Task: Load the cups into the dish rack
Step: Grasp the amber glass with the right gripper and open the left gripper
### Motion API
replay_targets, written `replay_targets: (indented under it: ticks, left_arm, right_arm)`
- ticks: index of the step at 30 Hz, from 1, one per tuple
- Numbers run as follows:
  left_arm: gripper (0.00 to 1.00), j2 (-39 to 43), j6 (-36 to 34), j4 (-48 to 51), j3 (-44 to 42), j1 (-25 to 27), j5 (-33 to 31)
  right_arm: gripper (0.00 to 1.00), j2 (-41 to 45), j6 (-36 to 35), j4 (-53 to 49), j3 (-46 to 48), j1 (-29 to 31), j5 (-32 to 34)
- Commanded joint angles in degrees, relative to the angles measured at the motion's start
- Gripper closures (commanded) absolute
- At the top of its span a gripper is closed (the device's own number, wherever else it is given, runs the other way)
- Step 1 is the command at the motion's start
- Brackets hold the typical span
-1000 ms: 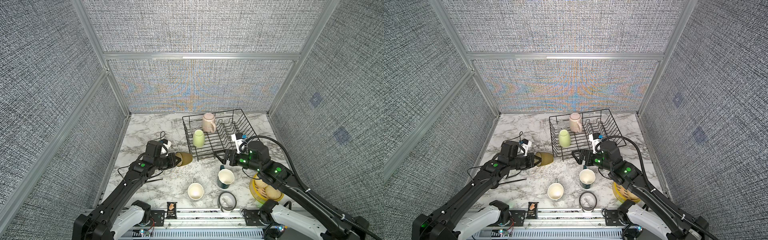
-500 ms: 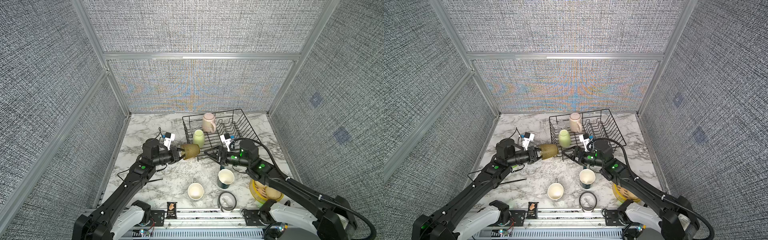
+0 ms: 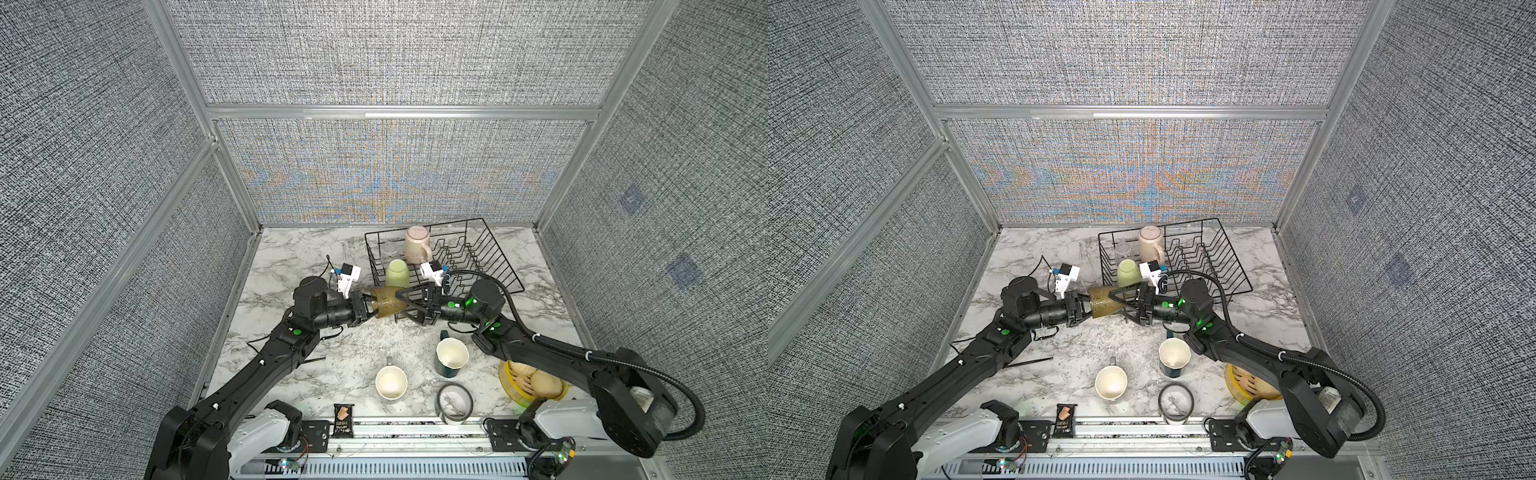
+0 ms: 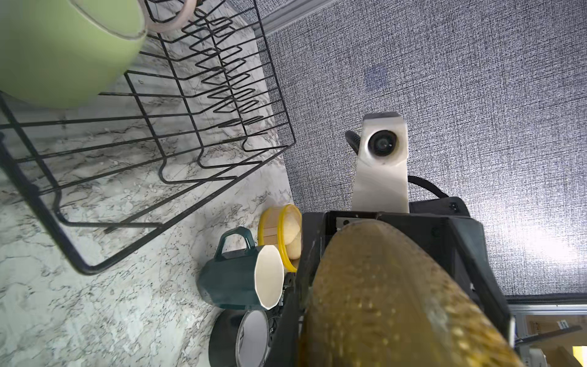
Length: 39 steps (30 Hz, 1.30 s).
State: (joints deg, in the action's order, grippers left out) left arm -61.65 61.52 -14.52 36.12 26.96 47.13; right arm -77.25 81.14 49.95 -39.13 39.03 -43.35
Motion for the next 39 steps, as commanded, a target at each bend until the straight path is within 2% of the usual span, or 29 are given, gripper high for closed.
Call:
replay_targets:
  ticks: [1,10,16,25,29,39]
  left_arm:
    - [1.00,-0.57,0.68,-3.11,0.53,0.21,1.25]
    - [1.00,-2.31,0.45,-4.39,1.14,1.25,2.82]
    - [1.00,-2.71,-0.12,-3.56,1.66,1.60,3.35]
    - [1.00,-3.51,-1.57,-1.30,2.90,1.65,3.79]
    - [1.00,-3.69,-1.70,-0.76,2.95,1.65,3.56]
    - [0.75,-3.58,-5.45,5.41,3.43,1.65,2.07]
  right_arm:
    - [0.13,-0.73,1.39,6.66,-0.79,0.48,-1.97]
    - [0.16,-1.78,0.10,4.31,-2.07,0.84,-2.67]
    - [0.16,-0.81,-4.13,-1.76,-3.04,0.79,-2.79]
    - [0.30,-0.35,-5.31,-3.05,-3.06,0.62,-2.70]
    - [0.32,-0.26,-4.94,-2.23,-2.72,0.50,-2.61]
    - [0.36,1.78,-7.15,-4.47,-1.37,-1.43,-1.38]
